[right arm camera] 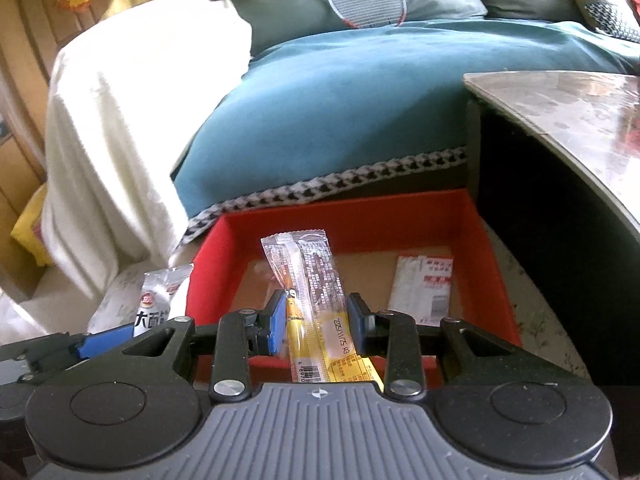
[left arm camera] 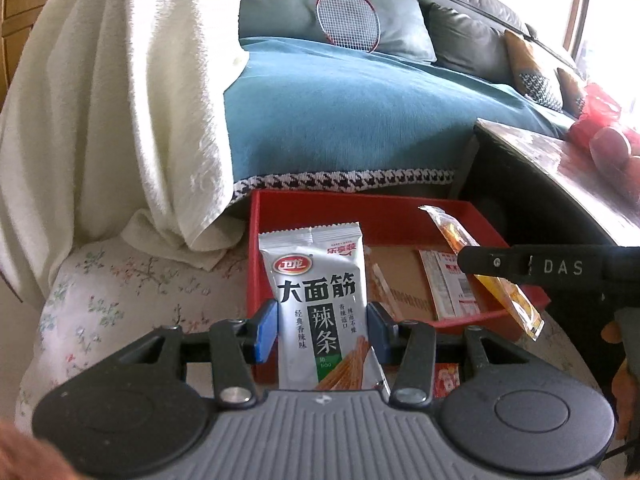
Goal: Organize snacks
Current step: 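Lift both held snacks and carry them over the red box, then lower both snacks into the red box and open both grippers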
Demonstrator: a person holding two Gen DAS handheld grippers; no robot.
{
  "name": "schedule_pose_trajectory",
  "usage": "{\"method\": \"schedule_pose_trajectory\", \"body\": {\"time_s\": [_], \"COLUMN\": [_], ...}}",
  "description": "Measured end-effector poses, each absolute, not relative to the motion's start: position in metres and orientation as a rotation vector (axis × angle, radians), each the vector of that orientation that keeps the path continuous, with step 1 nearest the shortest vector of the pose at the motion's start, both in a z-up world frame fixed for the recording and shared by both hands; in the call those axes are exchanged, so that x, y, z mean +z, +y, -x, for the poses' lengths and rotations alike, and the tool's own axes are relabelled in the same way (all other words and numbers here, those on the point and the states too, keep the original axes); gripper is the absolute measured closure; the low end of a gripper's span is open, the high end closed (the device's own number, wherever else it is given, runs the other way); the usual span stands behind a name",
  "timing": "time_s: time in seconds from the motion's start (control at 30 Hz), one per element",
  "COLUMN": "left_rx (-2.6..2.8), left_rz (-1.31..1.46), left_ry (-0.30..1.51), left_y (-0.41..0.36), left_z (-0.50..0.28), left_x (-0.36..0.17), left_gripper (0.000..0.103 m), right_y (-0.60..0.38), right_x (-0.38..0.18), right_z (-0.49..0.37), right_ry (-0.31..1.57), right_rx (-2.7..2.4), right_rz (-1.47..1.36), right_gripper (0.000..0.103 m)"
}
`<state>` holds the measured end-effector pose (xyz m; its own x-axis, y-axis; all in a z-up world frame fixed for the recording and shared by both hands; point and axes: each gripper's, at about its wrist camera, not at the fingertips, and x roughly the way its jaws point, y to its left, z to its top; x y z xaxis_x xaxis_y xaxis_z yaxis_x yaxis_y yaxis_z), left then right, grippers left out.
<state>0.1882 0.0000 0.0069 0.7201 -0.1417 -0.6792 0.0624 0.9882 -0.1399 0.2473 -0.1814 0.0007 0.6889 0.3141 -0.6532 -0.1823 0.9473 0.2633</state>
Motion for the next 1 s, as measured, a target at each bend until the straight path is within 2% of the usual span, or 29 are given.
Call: {"method": "schedule_pose_trajectory", "body": {"time_s": [1.0], "left_rx": [-0.089], "left_rz": [0.069], "left_ry": [0.716], "left_y": [-0.015], "left_z": [-0.270], "left_x": [-0.009], "left_gripper": [0.062], "right_y": [-0.184], "right_x": [-0.032], "right_z": [-0.307], "right_ry": [0.763], "right_rx": [0.180], "right_rz": [-0.114], "right_gripper": [0.063]}}
